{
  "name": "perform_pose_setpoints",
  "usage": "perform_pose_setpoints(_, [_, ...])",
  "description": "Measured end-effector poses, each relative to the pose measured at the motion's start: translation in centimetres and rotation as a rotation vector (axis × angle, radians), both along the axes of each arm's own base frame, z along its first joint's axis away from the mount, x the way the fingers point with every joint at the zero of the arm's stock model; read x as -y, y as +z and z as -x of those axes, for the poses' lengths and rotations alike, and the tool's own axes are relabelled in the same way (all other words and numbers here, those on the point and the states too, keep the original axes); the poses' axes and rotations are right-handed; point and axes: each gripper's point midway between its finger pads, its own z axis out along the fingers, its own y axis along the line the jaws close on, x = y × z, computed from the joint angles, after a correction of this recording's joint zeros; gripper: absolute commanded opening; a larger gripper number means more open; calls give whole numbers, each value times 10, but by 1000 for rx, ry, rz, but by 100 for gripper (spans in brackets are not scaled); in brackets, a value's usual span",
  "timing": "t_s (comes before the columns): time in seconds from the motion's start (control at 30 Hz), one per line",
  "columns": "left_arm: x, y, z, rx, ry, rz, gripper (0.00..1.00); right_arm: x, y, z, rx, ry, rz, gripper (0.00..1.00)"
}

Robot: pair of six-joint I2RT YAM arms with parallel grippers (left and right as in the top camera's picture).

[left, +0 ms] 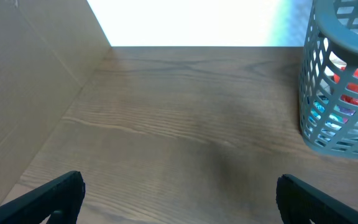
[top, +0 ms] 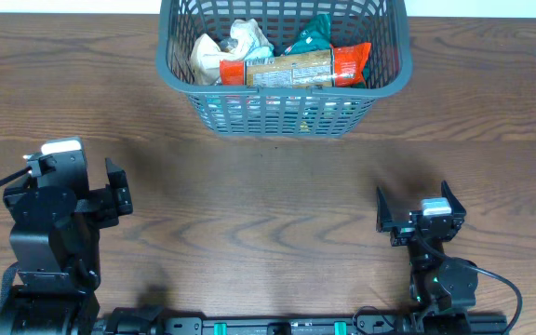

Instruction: Pack container

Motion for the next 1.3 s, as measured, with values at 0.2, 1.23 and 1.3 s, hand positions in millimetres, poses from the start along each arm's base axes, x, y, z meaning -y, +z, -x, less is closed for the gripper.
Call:
perform_pose_setpoints(0.2, [0, 0, 0, 0, 0, 0, 99, 0, 0, 0, 1, 1, 10, 99])
perform_pose_setpoints(1.23, [40, -28, -21, 85, -203, 112, 99, 0, 0, 0, 1, 1, 14, 99])
perform_pose_setpoints(1.3, [48, -36, -29, 170, -248, 127, 99, 0, 0, 0, 1, 1, 14, 99])
